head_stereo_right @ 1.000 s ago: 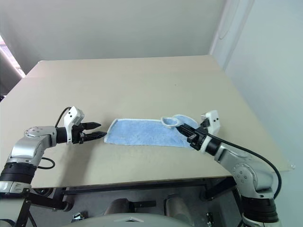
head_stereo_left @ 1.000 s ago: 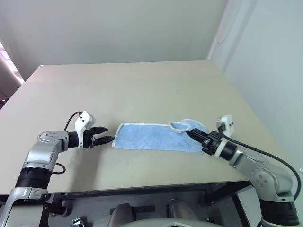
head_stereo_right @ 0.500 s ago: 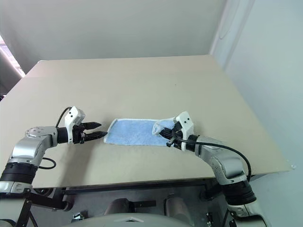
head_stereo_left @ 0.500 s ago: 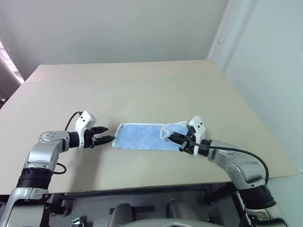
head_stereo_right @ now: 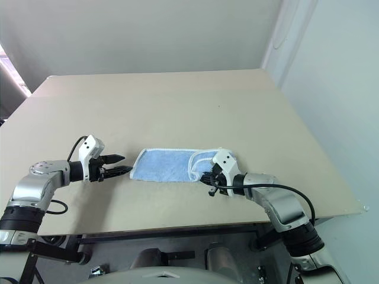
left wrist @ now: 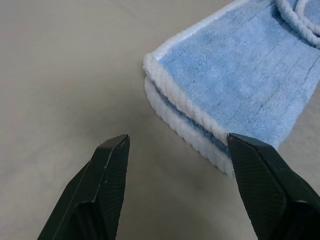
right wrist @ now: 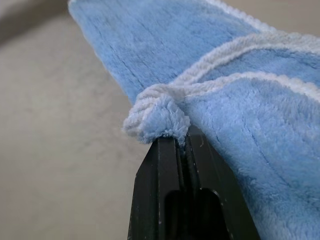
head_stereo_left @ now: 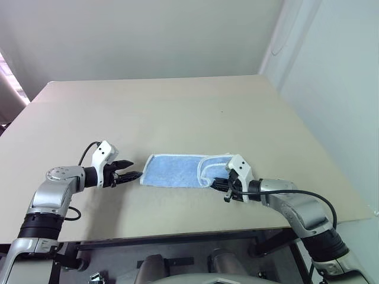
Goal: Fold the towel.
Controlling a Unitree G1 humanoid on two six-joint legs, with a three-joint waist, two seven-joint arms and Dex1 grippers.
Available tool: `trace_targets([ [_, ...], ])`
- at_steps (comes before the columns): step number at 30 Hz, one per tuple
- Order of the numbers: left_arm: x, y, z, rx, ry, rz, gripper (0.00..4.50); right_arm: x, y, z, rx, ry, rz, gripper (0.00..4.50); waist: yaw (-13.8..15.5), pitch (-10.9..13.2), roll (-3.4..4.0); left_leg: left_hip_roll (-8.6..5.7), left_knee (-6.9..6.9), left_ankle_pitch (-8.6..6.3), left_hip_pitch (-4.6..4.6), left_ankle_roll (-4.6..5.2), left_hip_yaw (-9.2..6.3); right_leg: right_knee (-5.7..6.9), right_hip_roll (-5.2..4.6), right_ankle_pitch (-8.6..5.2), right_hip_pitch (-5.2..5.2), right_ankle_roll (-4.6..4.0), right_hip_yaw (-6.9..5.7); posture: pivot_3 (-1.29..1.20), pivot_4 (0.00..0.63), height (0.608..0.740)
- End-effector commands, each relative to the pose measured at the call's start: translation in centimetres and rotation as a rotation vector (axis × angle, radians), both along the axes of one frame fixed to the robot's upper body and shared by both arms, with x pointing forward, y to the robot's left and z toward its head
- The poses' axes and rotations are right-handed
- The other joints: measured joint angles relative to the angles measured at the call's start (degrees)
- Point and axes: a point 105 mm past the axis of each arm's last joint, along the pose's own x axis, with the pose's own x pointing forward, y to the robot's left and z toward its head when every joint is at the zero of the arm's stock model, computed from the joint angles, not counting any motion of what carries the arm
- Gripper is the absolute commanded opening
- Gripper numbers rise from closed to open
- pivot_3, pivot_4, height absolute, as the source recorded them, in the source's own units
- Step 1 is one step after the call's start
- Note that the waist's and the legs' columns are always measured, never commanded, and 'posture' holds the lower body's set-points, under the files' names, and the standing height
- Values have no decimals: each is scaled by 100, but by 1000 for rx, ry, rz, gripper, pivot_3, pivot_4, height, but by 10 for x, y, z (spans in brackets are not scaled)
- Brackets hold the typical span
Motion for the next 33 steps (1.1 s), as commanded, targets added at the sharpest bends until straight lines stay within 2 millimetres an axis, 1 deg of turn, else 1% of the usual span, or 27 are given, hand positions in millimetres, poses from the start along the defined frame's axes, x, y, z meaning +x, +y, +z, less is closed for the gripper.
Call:
trace_targets([
  [1, 6, 1, 17, -3, -59, 2, 3271, 13, 9, 18, 47, -76, -25, 43, -4, 0, 0, 0, -1, 0, 0, 0, 0, 0, 0, 0, -1, 0, 0, 0, 0, 740],
  [2, 6, 2, 17, -3, -60, 2, 3271, 17, 10, 22, 69, -86, -43, 43, -7, 0, 0, 0, -1, 0, 0, 0, 0, 0, 1, 0, -1, 0, 0, 0, 0, 740],
  [5, 6, 2, 17, -3, -61, 2, 3271, 21, 13, 31, 100, -101, -55, 749, 1, 0, 0, 1, 0, 0, 0, 0, 0, 2, 2, 0, -1, 0, 0, 0, 0, 740],
  [7, 6, 2, 17, -2, -61, 2, 3271, 21, 15, 27, 83, -87, -43, 1454, 13, -1, -3, 0, 1, 0, -1, 0, 0, 1, 0, 0, 1, 0, 0, 0, 0, 740],
  [8, 6, 2, 18, -2, -61, 2, 3271, 19, 16, 23, 73, -71, -29, 1723, 14, -1, -5, 0, 1, 0, -1, 0, 0, 0, 0, 0, 2, 0, 0, 0, 0, 740],
  [9, 6, 2, 18, -3, -62, 2, 3271, 17, 17, 20, 68, -60, -19, 2154, 13, -1, -5, 0, 0, 0, -1, 0, 0, -1, -1, 0, 1, 0, 0, 0, 0, 740],
  [13, 6, 3, 19, -1, -65, 4, 3271, 12, 16, 8, 14, -28, 9, 3582, 1, -1, -4, 0, -2, 0, -1, 0, 0, 1, 1, 0, -1, 0, 0, 0, 0, 740],
  [14, 6, 3, 19, -1, -65, 4, 3271, 11, 15, 8, 15, -26, 13, 3939, -2, -1, -4, 0, -2, 0, -1, 0, 0, 1, 1, 0, -1, 0, 0, 0, 0, 740],
  [15, 6, 4, 19, 0, -66, 7, 3271, 10, 15, 13, 44, -23, 21, 4313, -1, -1, -4, 0, -1, 0, -1, 0, 0, 1, 1, 1, -1, 0, 0, 0, 0, 740],
  [16, 5, 5, 19, 1, -65, 8, 3271, 9, 15, 19, 81, -20, 27, 4483, 1, -1, -4, 0, -1, 0, -1, 0, 0, 1, 1, 0, -1, 0, 0, 0, 0, 740],
  [17, 5, 5, 19, 1, -65, 10, 3271, 8, 15, 23, 107, -18, 32, 4483, 1, -1, -4, 0, 0, 0, -1, 0, 0, 1, 1, 0, 0, 0, 0, 0, 0, 740],
  [22, 6, 6, 19, 3, -67, 14, 3271, -1, 6, 60, 309, -13, 110, 4483, 5, 0, -5, 0, 0, 0, -1, 0, 0, 1, 1, 0, 2, 1, 0, 0, 0, 740],
  [24, 6, 6, 19, 4, -67, 15, 3271, 1, 1, 71, 364, -24, 115, 4483, 4, -1, -6, 0, 0, 0, 0, 0, -1, 1, 1, 0, 2, 1, -1, 0, 0, 740],
  [26, 6, 6, 20, 2, -68, 16, 3271, 10, -3, 79, 394, -68, 89, 4483, 3, -1, -6, 0, 1, 0, 0, 0, -1, 1, 1, 0, 2, 1, -1, 0, 0, 740],
  [27, 7, 6, 20, 2, -69, 16, 3271, 17, -7, 79, 395, -85, 60, 4483, -3, 0, -6, 0, 1, 0, 0, 0, -1, 1, 1, 0, 2, 1, -1, 0, 0, 740],
  [29, 7, 6, 20, 2, -71, 16, 3271, 29, -12, 73, 364, -101, 12, 4483, -13, -1, -6, 0, 2, 0, 2, 0, 0, 2, 1, 1, 2, 1, 0, 0, 0, 740],
  [31, 7, 6, 20, 0, -72, 16, 3271, 41, -17, 67, 336, -166, -32, 4483, -4, -1, -6, 0, 1, 0, 3, 0, 0, 2, 2, 1, 2, 1, -1, 0, 0, 740],
  [33, 7, 6, 20, 1, -73, 16, 3271, 48, -19, 55, 282, -194, -41, 4483, 2, -1, -6, 0, -2, 0, 2, 0, 0, 1, 1, 1, 1, 1, -1, 0, 0, 740],
])
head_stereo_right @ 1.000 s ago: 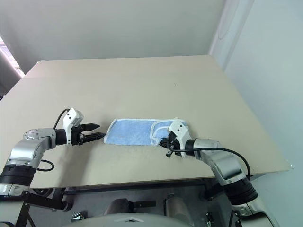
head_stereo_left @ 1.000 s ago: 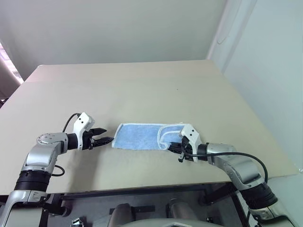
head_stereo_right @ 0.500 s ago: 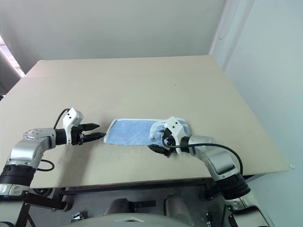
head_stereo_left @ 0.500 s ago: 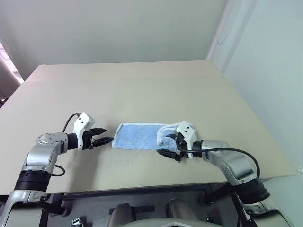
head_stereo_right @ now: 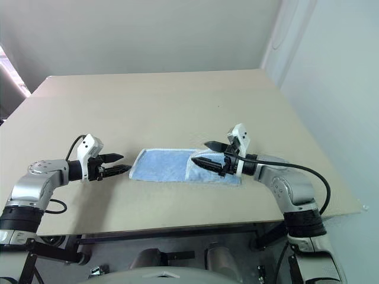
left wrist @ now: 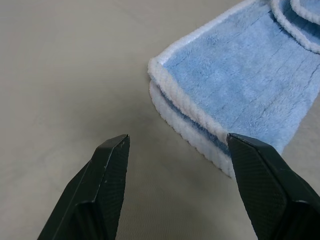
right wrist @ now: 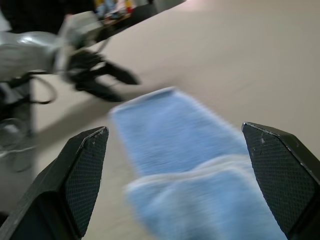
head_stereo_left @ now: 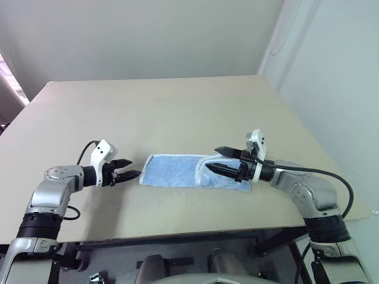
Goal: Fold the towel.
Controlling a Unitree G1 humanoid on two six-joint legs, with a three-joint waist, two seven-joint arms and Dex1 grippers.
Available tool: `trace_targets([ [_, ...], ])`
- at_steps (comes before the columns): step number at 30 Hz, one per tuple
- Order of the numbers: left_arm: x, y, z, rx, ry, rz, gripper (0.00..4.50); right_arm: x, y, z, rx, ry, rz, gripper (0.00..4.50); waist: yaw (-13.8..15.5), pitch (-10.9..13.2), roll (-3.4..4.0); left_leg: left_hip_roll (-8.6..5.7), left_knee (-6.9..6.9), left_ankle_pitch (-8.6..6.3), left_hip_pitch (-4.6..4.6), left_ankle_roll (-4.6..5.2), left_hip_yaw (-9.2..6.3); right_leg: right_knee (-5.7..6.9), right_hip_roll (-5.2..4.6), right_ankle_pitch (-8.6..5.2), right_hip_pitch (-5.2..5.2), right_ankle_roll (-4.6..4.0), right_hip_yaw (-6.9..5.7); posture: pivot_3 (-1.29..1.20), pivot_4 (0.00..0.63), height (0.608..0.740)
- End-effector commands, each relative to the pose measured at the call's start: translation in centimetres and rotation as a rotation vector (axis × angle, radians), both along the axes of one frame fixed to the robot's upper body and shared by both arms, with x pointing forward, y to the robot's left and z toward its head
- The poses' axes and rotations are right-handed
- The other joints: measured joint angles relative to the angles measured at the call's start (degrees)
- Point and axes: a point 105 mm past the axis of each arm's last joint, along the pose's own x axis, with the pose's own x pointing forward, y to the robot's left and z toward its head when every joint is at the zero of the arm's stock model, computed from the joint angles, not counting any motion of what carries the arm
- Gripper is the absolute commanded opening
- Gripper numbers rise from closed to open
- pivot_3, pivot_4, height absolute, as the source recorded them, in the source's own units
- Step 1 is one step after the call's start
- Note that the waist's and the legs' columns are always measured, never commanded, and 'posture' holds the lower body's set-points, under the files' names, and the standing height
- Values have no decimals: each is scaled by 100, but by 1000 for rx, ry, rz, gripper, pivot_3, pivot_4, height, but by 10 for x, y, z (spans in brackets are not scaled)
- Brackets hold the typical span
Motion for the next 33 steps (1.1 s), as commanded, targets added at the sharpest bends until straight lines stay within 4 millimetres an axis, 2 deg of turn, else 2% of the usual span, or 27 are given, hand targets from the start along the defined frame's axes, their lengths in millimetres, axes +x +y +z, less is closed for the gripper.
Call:
trace_targets([
  [1, 5, 4, 17, -4, -62, 5, 3271, 12, -4, -9, -71, -87, -22, 4483, 8, 0, 0, 0, -1, 0, -1, 0, 0, -1, 0, 0, 1, 1, 0, 0, 0, 740],
  [7, 5, 6, 19, -7, -73, 17, 3271, 4, -4, -57, -219, -90, 62, 4483, -1, 0, 1, -1, 0, 0, -2, 0, 0, 2, 1, -1, 0, 2, 0, 0, 0, 740],
  [13, 5, 6, 19, -15, -79, 29, 3271, 12, 8, -83, -268, -119, 52, 4483, -28, -6, -10, 0, 5, 0, 17, 0, 0, 5, 3, 0, 17, 1, 0, 0, 0, 740],
  [16, 5, 4, 21, -21, -82, 28, 3271, 19, 10, -88, -292, -148, 25, 4483, -53, -16, -25, 1, 7, 0, 32, 0, -2, 6, 4, 1, 32, -1, 1, 0, 0, 740],
  [20, 2, 5, 21, -23, -80, 31, 3271, 27, 10, -77, -244, -159, 2, 4483, -110, -21, -32, 1, 7, 0, 54, -1, -4, 6, 2, 8, 49, -11, 1, 0, 0, 740],
  [26, -2, 7, 21, -25, -75, 38, 3271, 29, 6, -34, -60, -132, 13, 4483, -152, -14, -21, 1, 3, 0, 53, -1, -6, 8, 0, 9, 47, -13, 0, 0, 0, 740],
  [30, -2, 9, 21, -41, -64, 56, 3271, 18, 6, -4, 45, -109, 98, 4483, -142, -11, -17, 1, 0, 1, 13, 0, -9, 8, 2, 6, 11, -5, 0, 0, 0, 740],
  [33, 0, 12, 24, -71, -56, 90, 3271, 4, 6, 2, 35, -100, 187, 4483, -138, -11, -17, 0, -4, 0, 9, 0, -9, 8, 2, 2, 7, 2, -2, 0, 0, 740],
])
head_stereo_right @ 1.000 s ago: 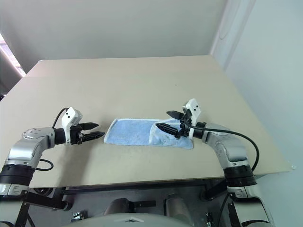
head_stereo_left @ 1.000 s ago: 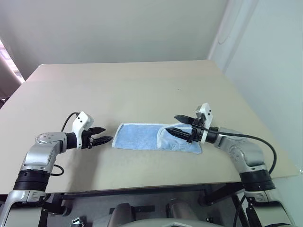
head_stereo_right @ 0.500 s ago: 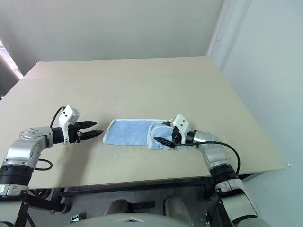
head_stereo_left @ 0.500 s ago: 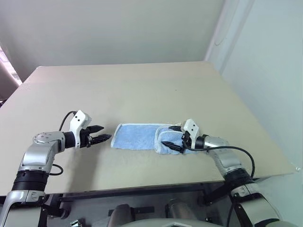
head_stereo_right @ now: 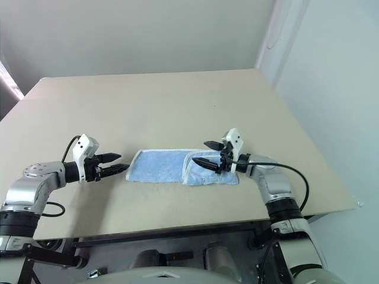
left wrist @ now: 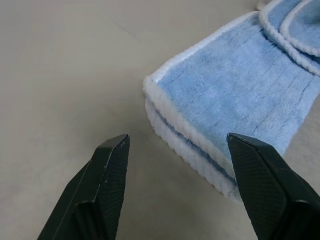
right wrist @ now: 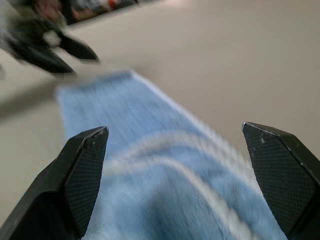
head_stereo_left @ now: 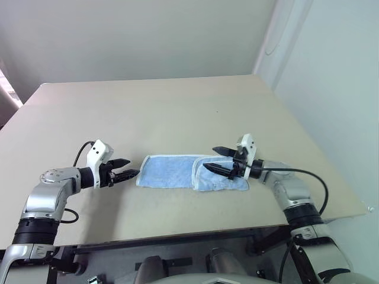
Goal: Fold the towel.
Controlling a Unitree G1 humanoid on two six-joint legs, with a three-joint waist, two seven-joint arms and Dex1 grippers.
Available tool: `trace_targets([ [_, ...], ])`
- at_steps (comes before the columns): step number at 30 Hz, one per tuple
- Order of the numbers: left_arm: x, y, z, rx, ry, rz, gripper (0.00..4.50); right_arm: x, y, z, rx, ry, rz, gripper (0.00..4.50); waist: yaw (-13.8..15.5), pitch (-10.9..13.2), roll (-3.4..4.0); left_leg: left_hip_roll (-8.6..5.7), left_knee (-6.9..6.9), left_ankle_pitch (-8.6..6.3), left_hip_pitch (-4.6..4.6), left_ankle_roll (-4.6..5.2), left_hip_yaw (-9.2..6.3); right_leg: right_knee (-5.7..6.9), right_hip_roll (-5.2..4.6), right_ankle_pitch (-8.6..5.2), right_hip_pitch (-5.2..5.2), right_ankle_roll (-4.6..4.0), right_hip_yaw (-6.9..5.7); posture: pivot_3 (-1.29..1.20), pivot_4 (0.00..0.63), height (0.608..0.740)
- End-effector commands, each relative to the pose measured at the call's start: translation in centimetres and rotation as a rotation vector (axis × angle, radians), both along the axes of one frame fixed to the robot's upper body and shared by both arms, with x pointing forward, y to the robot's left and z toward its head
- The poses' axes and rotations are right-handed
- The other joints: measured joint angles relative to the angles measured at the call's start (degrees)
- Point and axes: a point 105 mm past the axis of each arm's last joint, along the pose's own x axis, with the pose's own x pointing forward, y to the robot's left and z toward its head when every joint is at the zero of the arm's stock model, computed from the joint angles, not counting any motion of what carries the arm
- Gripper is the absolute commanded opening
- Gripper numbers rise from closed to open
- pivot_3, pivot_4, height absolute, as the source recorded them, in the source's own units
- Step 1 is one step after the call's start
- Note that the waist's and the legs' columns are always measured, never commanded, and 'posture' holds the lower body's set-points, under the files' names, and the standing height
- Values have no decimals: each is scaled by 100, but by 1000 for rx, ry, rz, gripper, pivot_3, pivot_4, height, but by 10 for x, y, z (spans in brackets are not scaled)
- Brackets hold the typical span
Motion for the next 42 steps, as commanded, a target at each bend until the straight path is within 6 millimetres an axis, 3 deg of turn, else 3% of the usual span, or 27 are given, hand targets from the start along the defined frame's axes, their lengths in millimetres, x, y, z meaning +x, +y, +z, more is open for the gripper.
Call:
trace_targets([
  [1, 7, 6, 18, -26, -44, 42, 3271, -14, 2, 16, 11, -28, 98, 4483, 2, -1, -1, 0, 0, 0, 0, 0, 0, 0, 0, -1, 0, 1, 0, 0, 0, 740],
  [8, 5, 10, 17, -35, 1, 58, 3271, -25, -2, -5, -81, 12, 167, 4483, -4, 0, -1, -2, 12, 0, 2, -1, -1, -1, -1, -1, 5, 0, -2, 0, 0, 740],
  [13, 2, 6, 6, -8, 45, 67, 3271, -11, -4, -26, -195, -39, 72, 4483, -5, 0, -1, -1, 6, 0, 3, -1, -1, -1, 0, 0, 2, -2, -2, 0, 0, 740],
  [17, -1, -7, 2, -29, 73, 36, 3271, -5, -4, -30, -203, -62, 33, 4483, -2, 0, 0, -3, 5, 0, 1, -1, 0, -1, -1, 0, 2, -2, -2, 0, 0, 740],
  [21, 0, -18, 6, -108, 113, 38, 4467, -5, -3, -28, -177, -57, 12, 4500, -2, 0, 0, -2, 7, 0, 2, -1, -1, -1, -1, 0, 5, -2, -2, 0, 0, 740],
  [26, -2, -19, -4, -111, 249, 71, 4467, -5, -6, -35, -225, -24, -8, 4500, -4, 0, -1, -3, 11, 0, 4, -1, -4, 0, 1, 0, 8, 0, -2, 0, 0, 740],
  [33, -7, -16, 9, -235, 392, 117, 4467, -3, -2, -36, -216, 15, -33, 4500, -10, -1, -2, -3, 10, 0, 4, -1, -7, 0, 2, -1, 8, 0, -3, 0, 0, 740],
  [42, -29, -19, 16, -295, 526, 115, 4467, -1, 9, -43, -216, 37, -54, 4500, -24, -1, -2, -2, 10, 0, 5, -1, -10, 0, 3, -1, 8, 0, -4, 0, 0, 740],
])
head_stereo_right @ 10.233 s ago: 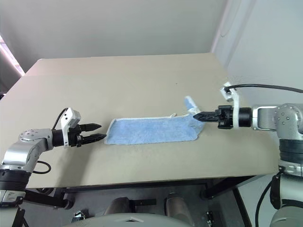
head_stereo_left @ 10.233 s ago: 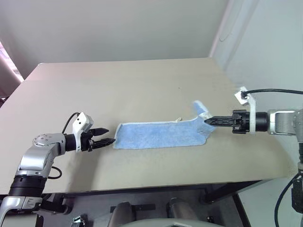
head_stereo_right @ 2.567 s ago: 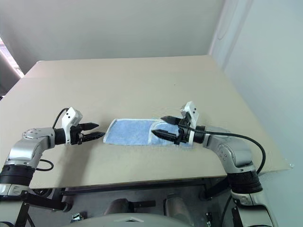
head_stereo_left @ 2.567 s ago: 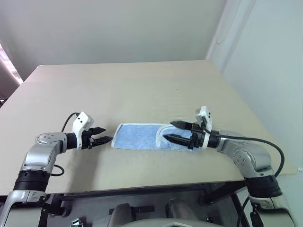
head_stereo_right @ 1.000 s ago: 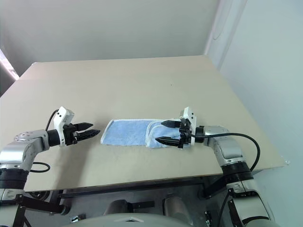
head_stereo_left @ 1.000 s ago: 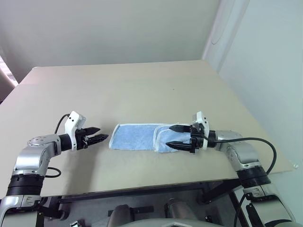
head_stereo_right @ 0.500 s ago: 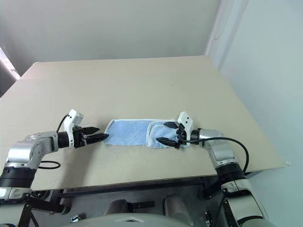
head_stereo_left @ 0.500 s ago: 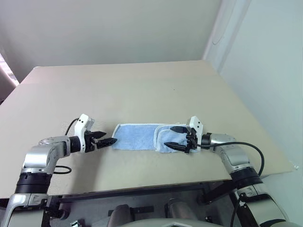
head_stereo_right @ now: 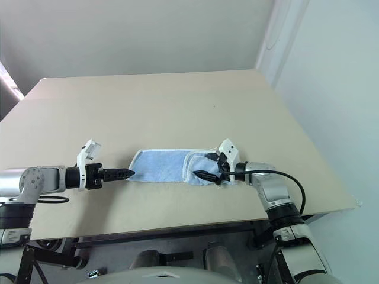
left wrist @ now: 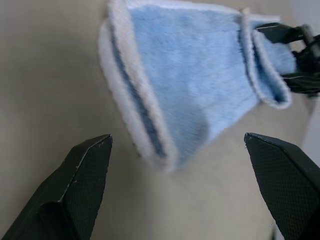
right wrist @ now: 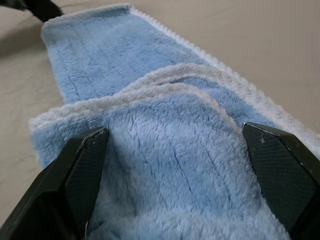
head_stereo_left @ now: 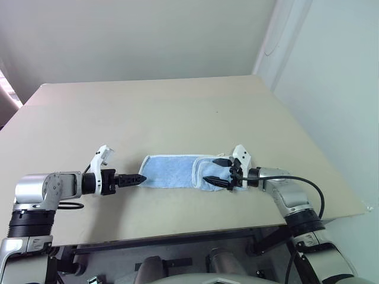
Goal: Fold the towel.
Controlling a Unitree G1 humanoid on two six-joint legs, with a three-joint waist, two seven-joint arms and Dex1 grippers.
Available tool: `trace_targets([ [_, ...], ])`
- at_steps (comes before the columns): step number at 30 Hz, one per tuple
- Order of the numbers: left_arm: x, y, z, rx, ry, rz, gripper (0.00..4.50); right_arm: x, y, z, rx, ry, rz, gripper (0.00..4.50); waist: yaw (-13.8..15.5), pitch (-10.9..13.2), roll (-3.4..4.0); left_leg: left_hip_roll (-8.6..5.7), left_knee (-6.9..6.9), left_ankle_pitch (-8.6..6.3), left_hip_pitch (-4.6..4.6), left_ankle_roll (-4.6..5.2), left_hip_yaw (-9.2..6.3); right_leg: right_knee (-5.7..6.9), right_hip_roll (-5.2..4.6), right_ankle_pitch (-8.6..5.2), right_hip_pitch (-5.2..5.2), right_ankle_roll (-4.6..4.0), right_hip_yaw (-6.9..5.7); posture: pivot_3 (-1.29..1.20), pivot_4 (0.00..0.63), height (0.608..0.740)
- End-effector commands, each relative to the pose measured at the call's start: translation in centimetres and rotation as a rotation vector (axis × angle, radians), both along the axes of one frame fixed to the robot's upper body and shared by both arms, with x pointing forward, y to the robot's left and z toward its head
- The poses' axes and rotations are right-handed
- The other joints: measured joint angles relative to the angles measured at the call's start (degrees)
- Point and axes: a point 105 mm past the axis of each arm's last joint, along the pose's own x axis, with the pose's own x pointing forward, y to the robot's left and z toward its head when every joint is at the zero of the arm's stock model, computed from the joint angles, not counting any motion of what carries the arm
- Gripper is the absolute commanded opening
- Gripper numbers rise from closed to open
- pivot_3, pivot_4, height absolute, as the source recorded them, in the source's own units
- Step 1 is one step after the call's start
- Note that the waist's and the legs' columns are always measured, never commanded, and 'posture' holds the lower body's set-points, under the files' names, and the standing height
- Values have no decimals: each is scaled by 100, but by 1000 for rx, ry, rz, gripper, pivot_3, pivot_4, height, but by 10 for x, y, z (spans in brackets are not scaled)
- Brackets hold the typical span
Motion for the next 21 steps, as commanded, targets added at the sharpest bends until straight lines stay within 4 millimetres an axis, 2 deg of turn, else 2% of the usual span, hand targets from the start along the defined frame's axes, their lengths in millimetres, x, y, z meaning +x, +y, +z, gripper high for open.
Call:
trace_targets([
  [1, -6, 0, 16, -7, -11, -9, 4467, 4, 7, 8, 3, -30, 4, 4500, -3, 0, 0, 0, 0, 0, 0, 0, 0, 0, 0, 0, 0, 0, 0, 0, 0, 740],
  [7, -23, -6, 16, 23, 84, -25, 4467, 4, 11, 5, 4, -24, -5, 4500, -1, -1, -1, 0, 0, 0, 1, 0, -2, 0, 0, 0, 2, 0, 0, 0, 0, 740],
  [13, -28, -20, 20, -111, 111, -16, 4467, 6, 12, 3, 4, -21, -16, 4500, -2, -1, -1, -1, 1, 0, 6, 0, -7, 0, 1, 0, 7, -1, -3, 0, 0, 740],
  [17, -23, -30, 1, -134, 171, 38, 4467, 9, 12, 3, 3, -21, -33, 4500, -2, -2, -2, -2, 1, 0, 8, -1, -12, 0, 2, 1, 9, -2, -3, 0, 0, 740],
  [21, -6, -23, -24, -95, 254, 205, 4467, 12, 11, 4, 1, -24, -41, 4500, 15, -5, -2, -5, 3, 0, 19, -1, -22, 0, 6, 2, 24, -2, -3, 0, 0, 740],
])
